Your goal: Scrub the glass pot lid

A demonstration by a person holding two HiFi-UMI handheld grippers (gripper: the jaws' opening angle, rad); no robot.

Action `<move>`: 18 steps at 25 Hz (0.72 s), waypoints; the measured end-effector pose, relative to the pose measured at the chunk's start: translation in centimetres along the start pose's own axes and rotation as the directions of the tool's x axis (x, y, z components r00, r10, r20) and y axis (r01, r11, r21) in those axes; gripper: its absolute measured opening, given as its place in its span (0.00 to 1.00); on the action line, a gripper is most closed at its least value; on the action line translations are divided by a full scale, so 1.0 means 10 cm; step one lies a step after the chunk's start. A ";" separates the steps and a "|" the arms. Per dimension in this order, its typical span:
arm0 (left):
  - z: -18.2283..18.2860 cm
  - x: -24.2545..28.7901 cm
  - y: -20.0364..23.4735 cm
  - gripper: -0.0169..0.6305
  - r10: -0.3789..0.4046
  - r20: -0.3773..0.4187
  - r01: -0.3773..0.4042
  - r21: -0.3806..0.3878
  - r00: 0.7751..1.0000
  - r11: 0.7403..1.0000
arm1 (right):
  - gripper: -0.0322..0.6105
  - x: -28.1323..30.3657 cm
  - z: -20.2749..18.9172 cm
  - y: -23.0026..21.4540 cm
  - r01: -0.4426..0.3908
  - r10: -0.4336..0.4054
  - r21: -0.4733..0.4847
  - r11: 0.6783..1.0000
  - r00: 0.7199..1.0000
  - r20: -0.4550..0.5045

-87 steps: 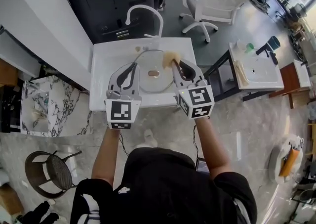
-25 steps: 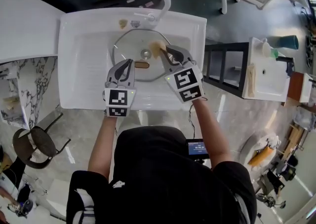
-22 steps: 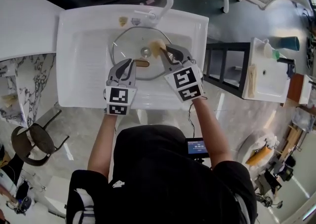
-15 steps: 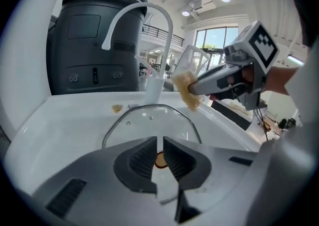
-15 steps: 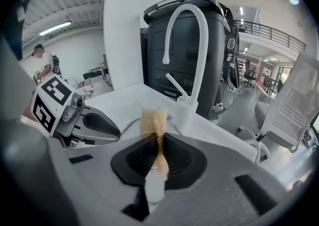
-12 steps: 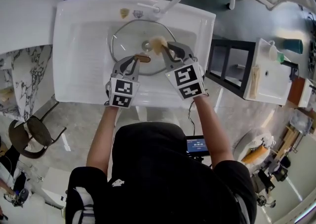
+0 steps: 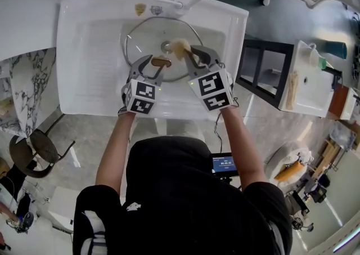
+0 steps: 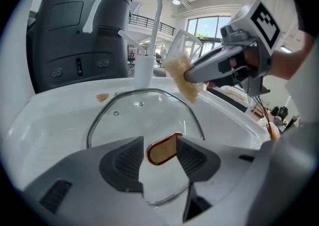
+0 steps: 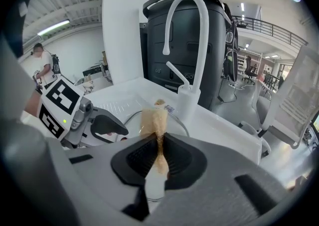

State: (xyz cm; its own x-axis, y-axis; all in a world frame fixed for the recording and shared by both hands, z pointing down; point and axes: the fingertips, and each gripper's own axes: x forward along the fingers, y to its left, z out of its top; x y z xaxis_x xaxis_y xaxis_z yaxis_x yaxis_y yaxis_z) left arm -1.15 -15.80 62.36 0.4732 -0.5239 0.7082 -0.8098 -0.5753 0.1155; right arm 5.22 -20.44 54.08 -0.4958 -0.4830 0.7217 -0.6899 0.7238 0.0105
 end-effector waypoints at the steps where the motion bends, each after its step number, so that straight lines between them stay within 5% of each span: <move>1: -0.02 0.02 -0.01 0.30 0.002 -0.008 -0.002 0.010 1.000 1.000 | 0.08 0.00 -0.02 0.01 0.000 0.000 0.002 1.000 1.000 -0.002; 6: -0.07 0.08 -0.03 0.30 0.019 -0.031 -0.017 0.066 0.999 0.998 | 0.08 0.00 -0.07 -0.01 0.000 0.000 0.013 1.000 1.000 -0.009; 18: -0.08 0.10 -0.03 0.31 -0.017 -0.032 0.019 0.063 0.999 0.998 | 0.08 0.11 -0.17 -0.02 -0.011 0.012 0.017 1.000 0.999 -0.032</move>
State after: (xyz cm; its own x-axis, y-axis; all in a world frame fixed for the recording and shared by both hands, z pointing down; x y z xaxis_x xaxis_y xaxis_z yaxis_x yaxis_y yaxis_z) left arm -0.75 -15.67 63.60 0.4753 -0.4936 0.7284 -0.7774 -0.6232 0.0850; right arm 5.75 -20.26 56.04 -0.4867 -0.4586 0.7435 -0.6933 0.7206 -0.0093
